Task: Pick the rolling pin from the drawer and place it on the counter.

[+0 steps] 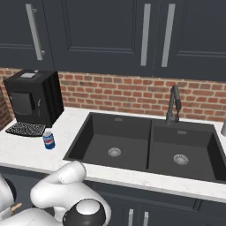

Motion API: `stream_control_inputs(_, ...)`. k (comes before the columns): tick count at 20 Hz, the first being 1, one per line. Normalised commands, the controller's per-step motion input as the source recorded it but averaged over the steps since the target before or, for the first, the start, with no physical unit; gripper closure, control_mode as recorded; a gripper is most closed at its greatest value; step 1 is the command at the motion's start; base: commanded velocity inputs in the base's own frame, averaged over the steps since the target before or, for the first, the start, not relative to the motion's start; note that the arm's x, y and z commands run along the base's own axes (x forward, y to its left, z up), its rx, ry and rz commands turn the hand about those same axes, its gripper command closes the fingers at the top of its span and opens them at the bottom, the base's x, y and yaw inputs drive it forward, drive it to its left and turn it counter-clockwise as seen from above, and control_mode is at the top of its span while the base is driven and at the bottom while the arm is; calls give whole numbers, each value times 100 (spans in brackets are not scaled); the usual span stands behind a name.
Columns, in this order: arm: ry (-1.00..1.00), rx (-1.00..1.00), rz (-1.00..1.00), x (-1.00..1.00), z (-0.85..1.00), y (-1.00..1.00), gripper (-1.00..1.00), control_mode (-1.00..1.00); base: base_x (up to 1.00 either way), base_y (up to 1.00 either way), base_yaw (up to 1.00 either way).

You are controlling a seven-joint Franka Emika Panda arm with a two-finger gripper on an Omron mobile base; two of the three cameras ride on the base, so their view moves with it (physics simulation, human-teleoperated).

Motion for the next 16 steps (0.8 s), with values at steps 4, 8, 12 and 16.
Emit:
stream_control_inputs(4,0,0,1,26,-26,0,-100,-100,0,0,0)
stream_control_inputs(8,0,-4,0,18,-33,12,-100,-100,0,0,0)
stream_control_inputs(12,0,-7,0,10,-29,33,-100,-100,0,0,0)
stream_control_inputs(16,0,-9,0,22,-19,56,-100,-100,0,0,0)
